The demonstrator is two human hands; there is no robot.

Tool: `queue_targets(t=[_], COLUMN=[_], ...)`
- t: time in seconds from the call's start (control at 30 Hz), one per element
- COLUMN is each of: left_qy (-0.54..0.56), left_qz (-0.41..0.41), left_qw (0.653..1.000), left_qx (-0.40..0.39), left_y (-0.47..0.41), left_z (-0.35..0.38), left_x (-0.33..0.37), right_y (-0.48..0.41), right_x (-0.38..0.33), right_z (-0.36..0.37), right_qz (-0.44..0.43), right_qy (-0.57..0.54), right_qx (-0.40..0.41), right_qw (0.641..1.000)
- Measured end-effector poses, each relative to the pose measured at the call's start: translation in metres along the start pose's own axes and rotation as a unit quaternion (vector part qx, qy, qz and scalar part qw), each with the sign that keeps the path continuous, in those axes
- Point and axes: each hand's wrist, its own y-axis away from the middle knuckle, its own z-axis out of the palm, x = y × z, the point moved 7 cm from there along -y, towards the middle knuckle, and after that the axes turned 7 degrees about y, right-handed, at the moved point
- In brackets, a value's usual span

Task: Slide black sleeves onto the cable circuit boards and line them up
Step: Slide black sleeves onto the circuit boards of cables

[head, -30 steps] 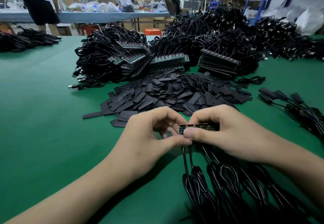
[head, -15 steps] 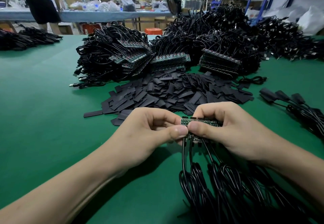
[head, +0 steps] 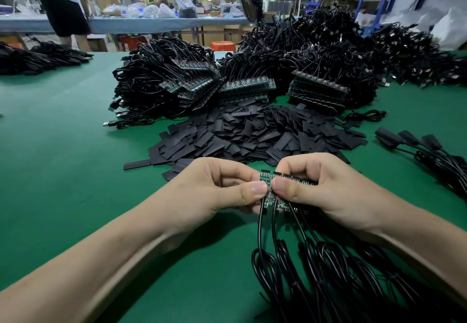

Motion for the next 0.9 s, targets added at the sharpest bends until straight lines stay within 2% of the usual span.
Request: queue_targets(t=[0.1,0.2,0.27,0.37,0.5,0.6,0.7,0.8,0.9], left_qy=[0.028,0.037,0.028,-0.041,-0.094,-0.15,-0.216,-0.359,-0.469], left_qz=[-0.007,0.02,0.057,0.119,0.158,0.182,0.202,0.224,0.214], left_qw=[0.999,0.999,0.998,0.987,0.974,0.964,0.94,0.879,0.823], left_qx=[-0.012,-0.011,0.026,0.098,0.13,0.121,0.172,0.222,0.24], left_y=[-0.001,-0.002,-0.003,-0.003,-0.001,-0.001,0.001,0.002,-0.007], left_z=[-0.001,-0.004,-0.013,-0.026,-0.024,-0.016,-0.023,-0.029,-0.033], left_x=[-0.002,0.003,0.01,0.017,0.016,0.019,0.024,0.032,0.038], right_y=[0.0,0.001,0.002,0.005,0.004,0.002,0.003,0.004,0.005], right_x=[0.002,0.004,0.005,-0.001,-0.009,-0.007,-0.014,-0.027,-0.035], right_z=[0.0,-0.002,-0.005,-0.013,-0.003,0.004,0.003,-0.009,-0.037], right_qz=[0.008,0.017,0.028,0.009,-0.014,-0.008,-0.025,-0.05,-0.064], right_qy=[-0.047,-0.013,0.073,0.265,0.276,0.198,0.025,-0.116,-0.221], right_qx=[0.004,0.015,0.043,0.122,0.129,0.098,0.071,0.084,0.146], right_qw=[0.999,1.0,0.996,0.956,0.952,0.975,0.997,0.988,0.962])
